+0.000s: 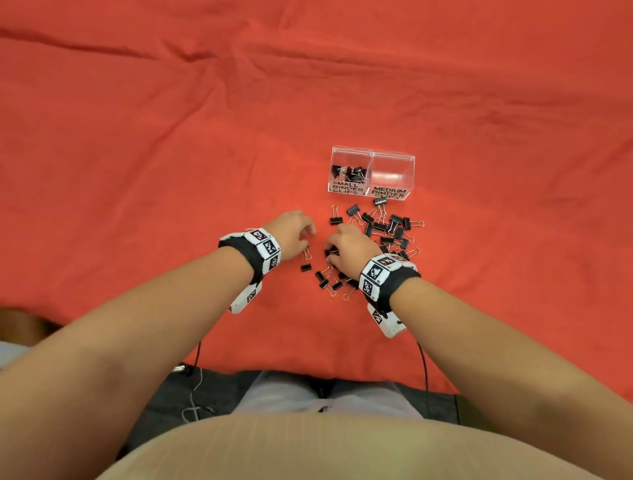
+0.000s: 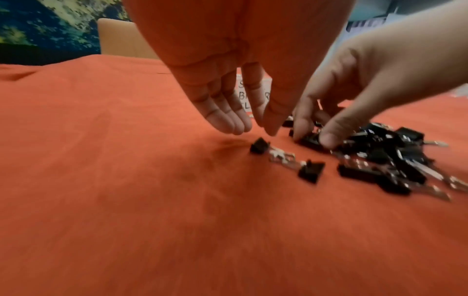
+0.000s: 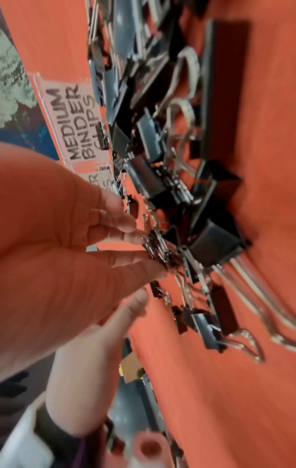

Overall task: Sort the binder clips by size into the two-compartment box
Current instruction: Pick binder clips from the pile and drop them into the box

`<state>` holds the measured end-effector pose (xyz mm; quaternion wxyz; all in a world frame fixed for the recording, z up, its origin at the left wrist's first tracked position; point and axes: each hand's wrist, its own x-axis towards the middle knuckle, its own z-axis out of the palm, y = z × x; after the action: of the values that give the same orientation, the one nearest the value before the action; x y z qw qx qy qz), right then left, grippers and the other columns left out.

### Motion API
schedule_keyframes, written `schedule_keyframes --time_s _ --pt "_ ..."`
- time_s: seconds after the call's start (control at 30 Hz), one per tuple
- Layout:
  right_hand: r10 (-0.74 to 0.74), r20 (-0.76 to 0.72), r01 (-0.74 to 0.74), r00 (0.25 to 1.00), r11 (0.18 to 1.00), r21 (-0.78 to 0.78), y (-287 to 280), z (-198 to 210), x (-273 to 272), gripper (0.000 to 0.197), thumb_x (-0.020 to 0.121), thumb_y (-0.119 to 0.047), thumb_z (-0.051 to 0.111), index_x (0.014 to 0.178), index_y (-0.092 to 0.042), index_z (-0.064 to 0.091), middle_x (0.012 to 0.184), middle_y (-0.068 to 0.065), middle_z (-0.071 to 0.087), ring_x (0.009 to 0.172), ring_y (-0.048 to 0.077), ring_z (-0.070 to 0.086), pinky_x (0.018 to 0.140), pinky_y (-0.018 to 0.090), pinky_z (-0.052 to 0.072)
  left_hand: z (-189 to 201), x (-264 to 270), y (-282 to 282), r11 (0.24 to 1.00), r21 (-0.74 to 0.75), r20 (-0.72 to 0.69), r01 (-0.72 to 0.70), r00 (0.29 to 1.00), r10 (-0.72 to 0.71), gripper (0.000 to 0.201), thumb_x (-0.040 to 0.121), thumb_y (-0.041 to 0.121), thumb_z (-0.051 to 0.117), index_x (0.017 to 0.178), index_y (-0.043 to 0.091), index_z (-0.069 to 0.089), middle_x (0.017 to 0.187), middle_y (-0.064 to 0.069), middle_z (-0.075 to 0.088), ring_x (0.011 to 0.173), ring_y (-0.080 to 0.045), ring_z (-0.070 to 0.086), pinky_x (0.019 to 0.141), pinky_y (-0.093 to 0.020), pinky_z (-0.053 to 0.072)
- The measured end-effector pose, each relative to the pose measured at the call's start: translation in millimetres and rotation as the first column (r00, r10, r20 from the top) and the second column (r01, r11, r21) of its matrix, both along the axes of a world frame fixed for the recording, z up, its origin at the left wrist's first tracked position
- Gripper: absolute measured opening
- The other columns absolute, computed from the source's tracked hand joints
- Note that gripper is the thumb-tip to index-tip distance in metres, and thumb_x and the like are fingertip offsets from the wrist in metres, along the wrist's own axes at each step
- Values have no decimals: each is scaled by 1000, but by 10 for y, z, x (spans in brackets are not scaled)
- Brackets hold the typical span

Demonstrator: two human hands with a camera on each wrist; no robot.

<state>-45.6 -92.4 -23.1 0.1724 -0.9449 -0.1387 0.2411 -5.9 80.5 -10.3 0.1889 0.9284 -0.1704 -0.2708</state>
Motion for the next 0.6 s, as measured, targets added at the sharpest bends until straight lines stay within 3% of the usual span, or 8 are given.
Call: schedule_keyframes --time_s 0.17,0.3,0.4,0.5,0.57,0.6 --pt "-122 -45 126 992 985 115 -76 -25 3 15 80 -19 69 89 -14 58 98 2 50 91 19 51 81 35 49 -162 -178 30 999 32 2 -14 1000 14 27 86 12 64 114 11 62 115 -11 52 102 -27 57 92 -37 48" --pt "-364 -139 387 921 893 231 -192 58 22 11 82 -17 69 81 -13 59 79 1 63 69 16 60 62 24 49 -177 -187 21 999 -3 32 -53 998 53 19 85 11 66 102 6 59 109 -11 51 96 -29 57 87 -40 48" --pt "-486 -199 525 851 793 309 -334 128 60 15 79 -17 73 77 -14 58 72 -3 60 61 10 53 58 21 44 -133 -191 -8 999 -30 55 -40 998 41 14 84 13 66 90 10 54 94 -4 49 87 -27 55 80 -40 47" --pt "-535 -335 631 776 667 396 -448 194 113 15 81 -17 71 92 -17 60 77 0 64 59 12 56 58 24 47 -93 -199 -15 987 -119 40 -112 992 118 10 86 9 61 88 13 52 86 0 54 79 -22 53 72 -31 43" --pt "-516 -416 662 749 609 437 -457 213 141 21 88 -11 61 108 -17 62 82 2 64 61 14 59 60 22 50 -81 -205 7 966 -187 17 -176 983 182 10 88 6 54 96 12 54 85 -2 57 75 -20 52 72 -31 44" --pt "-514 -462 691 723 560 457 -440 219 155 22 90 -7 53 108 -15 64 85 5 62 61 15 59 62 22 52 -75 -210 21 965 -191 5 -182 983 186 14 89 6 50 101 13 54 83 -2 57 73 -21 53 72 -33 45"
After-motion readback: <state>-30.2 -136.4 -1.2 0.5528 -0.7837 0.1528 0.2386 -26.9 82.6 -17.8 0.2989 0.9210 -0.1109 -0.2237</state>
